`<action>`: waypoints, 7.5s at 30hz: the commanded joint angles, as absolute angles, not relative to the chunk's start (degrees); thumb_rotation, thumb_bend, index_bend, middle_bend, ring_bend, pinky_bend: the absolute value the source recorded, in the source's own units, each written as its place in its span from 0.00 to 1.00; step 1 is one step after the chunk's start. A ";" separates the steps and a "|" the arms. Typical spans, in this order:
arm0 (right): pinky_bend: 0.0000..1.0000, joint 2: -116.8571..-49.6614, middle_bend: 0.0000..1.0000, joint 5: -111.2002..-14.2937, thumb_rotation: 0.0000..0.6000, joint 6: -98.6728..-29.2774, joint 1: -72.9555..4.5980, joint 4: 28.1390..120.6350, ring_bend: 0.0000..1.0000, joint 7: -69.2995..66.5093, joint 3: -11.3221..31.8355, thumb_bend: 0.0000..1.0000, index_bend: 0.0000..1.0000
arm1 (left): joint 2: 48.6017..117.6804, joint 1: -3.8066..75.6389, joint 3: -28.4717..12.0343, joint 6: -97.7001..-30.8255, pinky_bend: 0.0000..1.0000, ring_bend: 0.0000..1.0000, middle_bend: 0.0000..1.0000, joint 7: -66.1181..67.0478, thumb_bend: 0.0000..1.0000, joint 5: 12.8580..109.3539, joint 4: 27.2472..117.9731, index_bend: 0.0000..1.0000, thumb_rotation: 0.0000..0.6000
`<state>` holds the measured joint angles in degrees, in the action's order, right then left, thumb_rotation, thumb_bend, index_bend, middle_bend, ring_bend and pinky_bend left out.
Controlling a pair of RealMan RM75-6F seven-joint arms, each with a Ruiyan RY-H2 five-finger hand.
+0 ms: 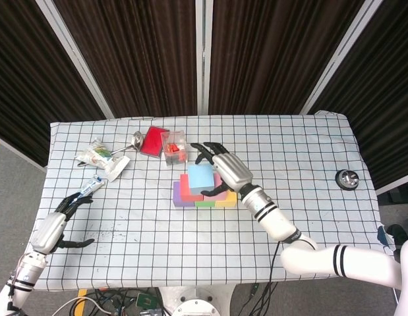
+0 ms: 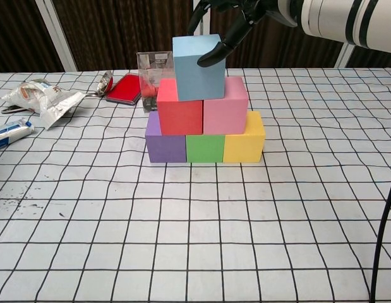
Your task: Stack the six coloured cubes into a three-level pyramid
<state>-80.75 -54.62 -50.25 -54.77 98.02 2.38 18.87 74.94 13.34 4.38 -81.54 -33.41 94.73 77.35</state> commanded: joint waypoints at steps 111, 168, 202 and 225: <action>0.00 -89.91 0.44 -53.84 1.00 -62.57 -50.64 97.74 0.04 11.17 19.66 0.11 0.00 | 75.00 12.96 4.68 -82.14 0.06 0.01 0.18 -35.42 0.00 95.08 76.11 0.12 1.00; 0.00 -90.23 0.44 -53.00 1.00 -60.58 -49.74 96.58 0.05 11.72 20.56 0.13 0.00 | 74.82 13.13 4.68 -82.04 0.06 0.01 0.18 -35.54 0.00 95.22 76.26 0.12 1.00; 0.00 -89.75 0.46 -56.42 1.00 -59.59 -49.14 96.08 0.07 8.70 20.24 0.13 0.00 | 74.77 13.13 4.71 -81.86 0.06 0.01 0.18 -35.49 0.00 95.04 76.35 0.12 1.00; 0.00 -90.05 0.46 -56.42 1.00 -58.62 -49.43 95.11 0.08 8.33 20.15 0.13 0.00 | 74.80 13.12 4.77 -81.64 0.06 0.01 0.18 -35.54 0.00 94.96 76.23 0.12 1.00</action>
